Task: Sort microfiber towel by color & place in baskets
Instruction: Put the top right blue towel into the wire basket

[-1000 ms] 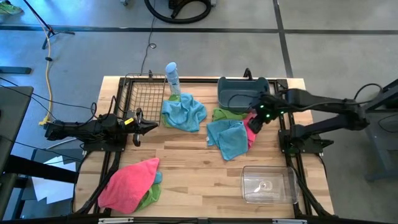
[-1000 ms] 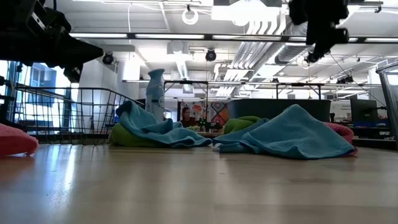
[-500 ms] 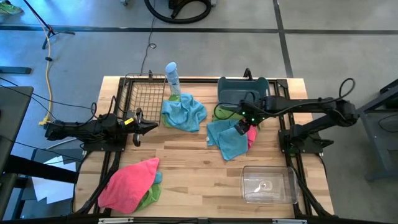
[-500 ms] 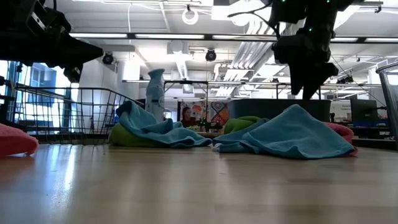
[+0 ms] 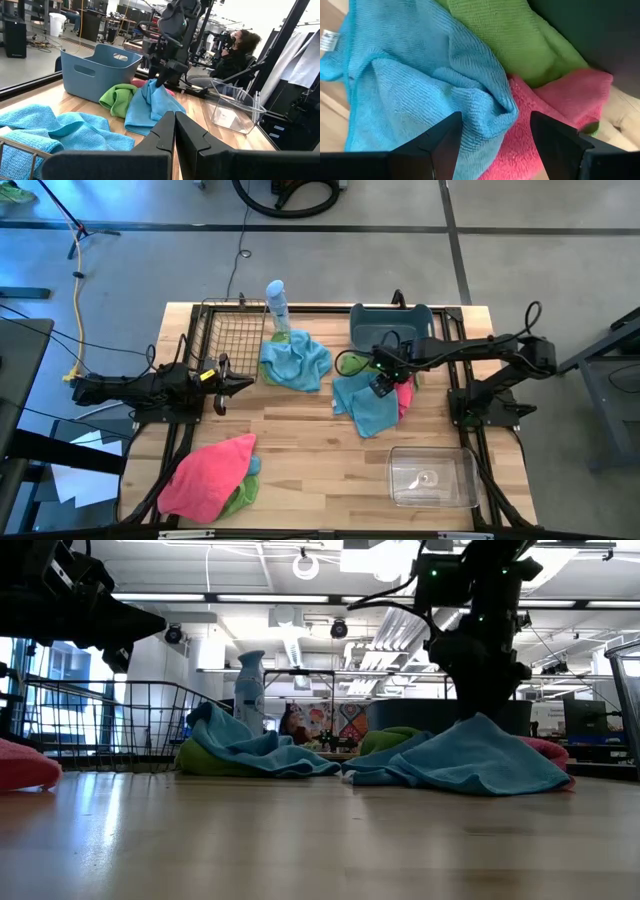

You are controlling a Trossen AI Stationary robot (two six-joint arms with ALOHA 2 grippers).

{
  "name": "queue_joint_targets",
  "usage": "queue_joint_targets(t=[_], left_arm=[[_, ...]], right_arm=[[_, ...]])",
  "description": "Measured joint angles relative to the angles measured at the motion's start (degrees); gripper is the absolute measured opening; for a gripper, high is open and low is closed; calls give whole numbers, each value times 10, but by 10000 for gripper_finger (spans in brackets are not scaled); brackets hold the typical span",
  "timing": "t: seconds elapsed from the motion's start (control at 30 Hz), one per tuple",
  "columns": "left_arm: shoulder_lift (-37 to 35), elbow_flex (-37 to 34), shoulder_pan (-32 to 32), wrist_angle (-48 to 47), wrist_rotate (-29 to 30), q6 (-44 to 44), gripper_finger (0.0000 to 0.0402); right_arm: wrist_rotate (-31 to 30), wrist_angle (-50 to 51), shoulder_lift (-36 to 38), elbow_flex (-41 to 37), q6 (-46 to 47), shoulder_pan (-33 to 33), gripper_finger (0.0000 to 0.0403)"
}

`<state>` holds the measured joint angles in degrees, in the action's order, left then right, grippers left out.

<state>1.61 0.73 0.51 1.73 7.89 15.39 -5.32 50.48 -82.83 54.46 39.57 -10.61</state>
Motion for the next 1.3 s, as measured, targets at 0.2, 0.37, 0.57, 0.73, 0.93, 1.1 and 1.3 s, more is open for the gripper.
queue_joint_targets(t=[0.2,0.37,0.57,0.73,0.93,1.1,1.3], left_arm=[[0,0,0,0,0,0,0],[0,0,0,0,0,0,0],[0,0,0,0,0,0,0],[0,0,0,0,0,0,0],[0,0,0,0,0,0,0],[0,0,0,0,0,0,0],[0,0,0,0,0,0,0]], right_arm=[[0,-13,-4,0,0,1,225],[0,-12,-4,0,-10,1,149],[0,-5,-4,0,-42,1,12],[16,8,10,0,-62,1,9],[47,13,81,16,-76,1,3],[50,6,151,71,-90,2,2],[79,-70,206,125,-153,2,1]])
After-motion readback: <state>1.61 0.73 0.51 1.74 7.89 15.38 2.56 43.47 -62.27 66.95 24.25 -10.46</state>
